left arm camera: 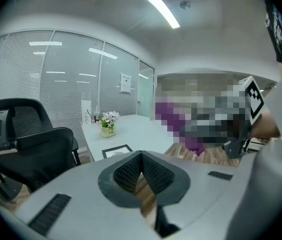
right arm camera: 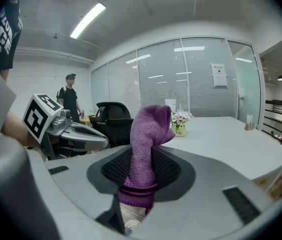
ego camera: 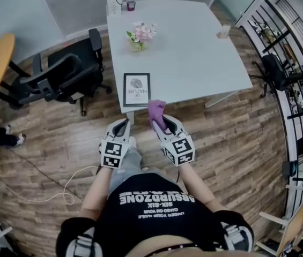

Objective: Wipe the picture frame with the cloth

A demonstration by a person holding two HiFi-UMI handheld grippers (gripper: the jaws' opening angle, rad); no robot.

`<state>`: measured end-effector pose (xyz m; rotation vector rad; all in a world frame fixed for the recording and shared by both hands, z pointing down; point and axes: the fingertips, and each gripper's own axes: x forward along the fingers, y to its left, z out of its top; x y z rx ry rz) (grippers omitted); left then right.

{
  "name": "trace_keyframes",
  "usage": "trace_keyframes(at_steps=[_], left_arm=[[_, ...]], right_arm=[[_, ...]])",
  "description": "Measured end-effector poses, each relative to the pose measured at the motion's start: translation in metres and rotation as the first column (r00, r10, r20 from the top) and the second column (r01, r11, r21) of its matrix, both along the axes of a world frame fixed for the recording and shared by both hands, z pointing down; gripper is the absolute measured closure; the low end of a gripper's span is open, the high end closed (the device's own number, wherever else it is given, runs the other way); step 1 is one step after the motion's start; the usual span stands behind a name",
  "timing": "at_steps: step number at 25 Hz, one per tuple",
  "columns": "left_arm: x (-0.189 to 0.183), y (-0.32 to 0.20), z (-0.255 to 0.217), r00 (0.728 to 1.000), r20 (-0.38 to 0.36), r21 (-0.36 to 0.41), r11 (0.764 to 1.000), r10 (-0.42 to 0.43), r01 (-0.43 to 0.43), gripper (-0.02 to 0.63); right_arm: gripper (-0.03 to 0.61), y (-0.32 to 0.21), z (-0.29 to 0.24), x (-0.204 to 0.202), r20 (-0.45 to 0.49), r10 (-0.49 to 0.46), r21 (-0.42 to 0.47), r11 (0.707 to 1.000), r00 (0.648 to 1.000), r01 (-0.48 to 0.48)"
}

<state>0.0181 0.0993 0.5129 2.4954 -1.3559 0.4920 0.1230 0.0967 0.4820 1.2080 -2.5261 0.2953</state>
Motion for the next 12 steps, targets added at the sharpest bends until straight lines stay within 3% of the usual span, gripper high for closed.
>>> trace_keyframes(at_steps=[12], left_arm=[[-0.027, -0.102, 0.054, 0.996, 0.03, -0.092, 0.993, 0.081, -0.078, 0.598]], right_arm=[[0.446, -0.137, 0.028, -0.04, -0.063, 0.016, -0.039, 0.999, 0.998, -0.019]])
